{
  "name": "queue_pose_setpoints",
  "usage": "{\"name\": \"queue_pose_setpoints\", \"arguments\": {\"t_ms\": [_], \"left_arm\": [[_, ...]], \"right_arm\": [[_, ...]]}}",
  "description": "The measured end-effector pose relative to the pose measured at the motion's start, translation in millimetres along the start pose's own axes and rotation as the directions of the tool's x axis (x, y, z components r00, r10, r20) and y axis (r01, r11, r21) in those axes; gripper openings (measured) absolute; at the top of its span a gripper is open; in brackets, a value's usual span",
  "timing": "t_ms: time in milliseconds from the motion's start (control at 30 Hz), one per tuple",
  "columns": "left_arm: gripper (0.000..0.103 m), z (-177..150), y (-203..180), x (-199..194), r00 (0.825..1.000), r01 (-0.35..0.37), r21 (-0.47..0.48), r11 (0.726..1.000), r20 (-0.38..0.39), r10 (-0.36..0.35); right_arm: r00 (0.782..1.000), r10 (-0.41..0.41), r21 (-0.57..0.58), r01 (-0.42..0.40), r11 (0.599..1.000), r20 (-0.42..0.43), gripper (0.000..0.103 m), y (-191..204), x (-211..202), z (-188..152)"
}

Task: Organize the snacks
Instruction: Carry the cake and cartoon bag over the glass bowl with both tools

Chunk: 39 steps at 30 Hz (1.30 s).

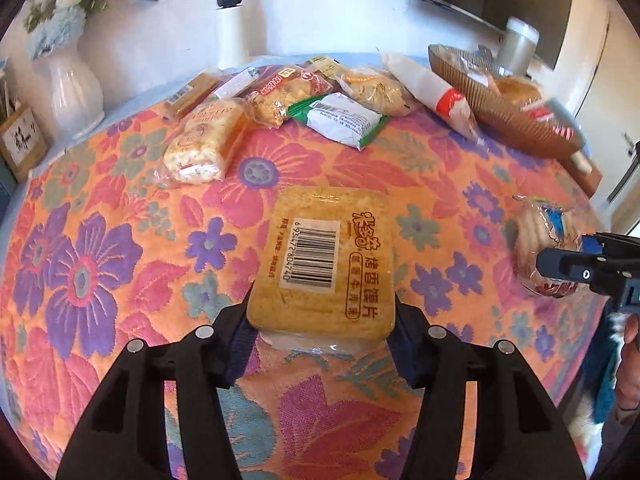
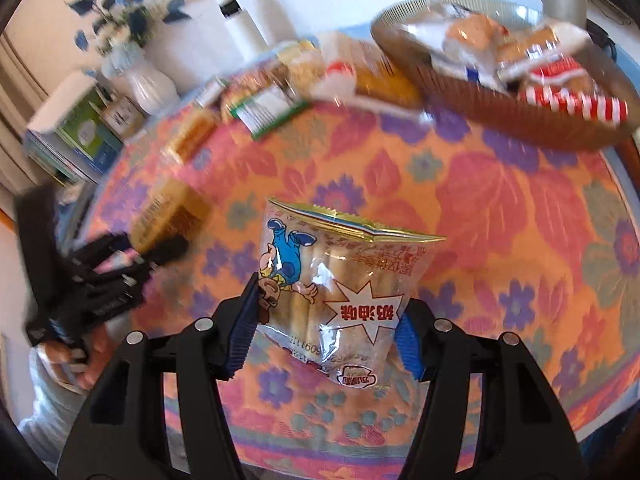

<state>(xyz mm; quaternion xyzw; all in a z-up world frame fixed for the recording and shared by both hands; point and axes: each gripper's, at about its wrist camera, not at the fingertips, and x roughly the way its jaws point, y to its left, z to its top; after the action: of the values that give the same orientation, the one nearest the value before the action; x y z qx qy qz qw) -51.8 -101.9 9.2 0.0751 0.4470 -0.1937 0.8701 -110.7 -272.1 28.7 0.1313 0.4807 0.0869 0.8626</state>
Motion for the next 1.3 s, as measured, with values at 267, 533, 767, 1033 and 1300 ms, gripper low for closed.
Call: {"name": "queue_pose_setpoints", "arguments": {"t_ms": [267,533,767,1033,1300], "left_arm": [[0.085,5,5,-12,0.999,0.034,-0.031,0.999,0.038,-0.033],[0.082,4,4,0,0.996,0.082,-0.03,0.996,0.024,-0.081],[0.074,2,0,4,0.997,0.071,-0.017,0.997,0.017,-0.071],[0.055,2,-1,5,1.0,0.021,-0.005,1.0,0.023,-0.021],[0.054,5,-12,-11,0.998,-0.004,0.05,0.999,0.057,0.001]], "right_arm": [[0.999,0.033,0.024,-0.034,0.999,0.032,0.081,-1,1,-6],[0.992,0.099,0.185,-0.113,0.976,0.083,0.089,-34,-13,-9],[0.992,0.098,0.238,-0.114,0.965,0.079,0.1,-28,-4,-7],[0.984,-0.168,0.143,0.158,0.977,0.059,0.1,10,16,-2],[0.981,-0.16,0.04,0.156,0.987,0.11,0.062,27,4,-8]]}}
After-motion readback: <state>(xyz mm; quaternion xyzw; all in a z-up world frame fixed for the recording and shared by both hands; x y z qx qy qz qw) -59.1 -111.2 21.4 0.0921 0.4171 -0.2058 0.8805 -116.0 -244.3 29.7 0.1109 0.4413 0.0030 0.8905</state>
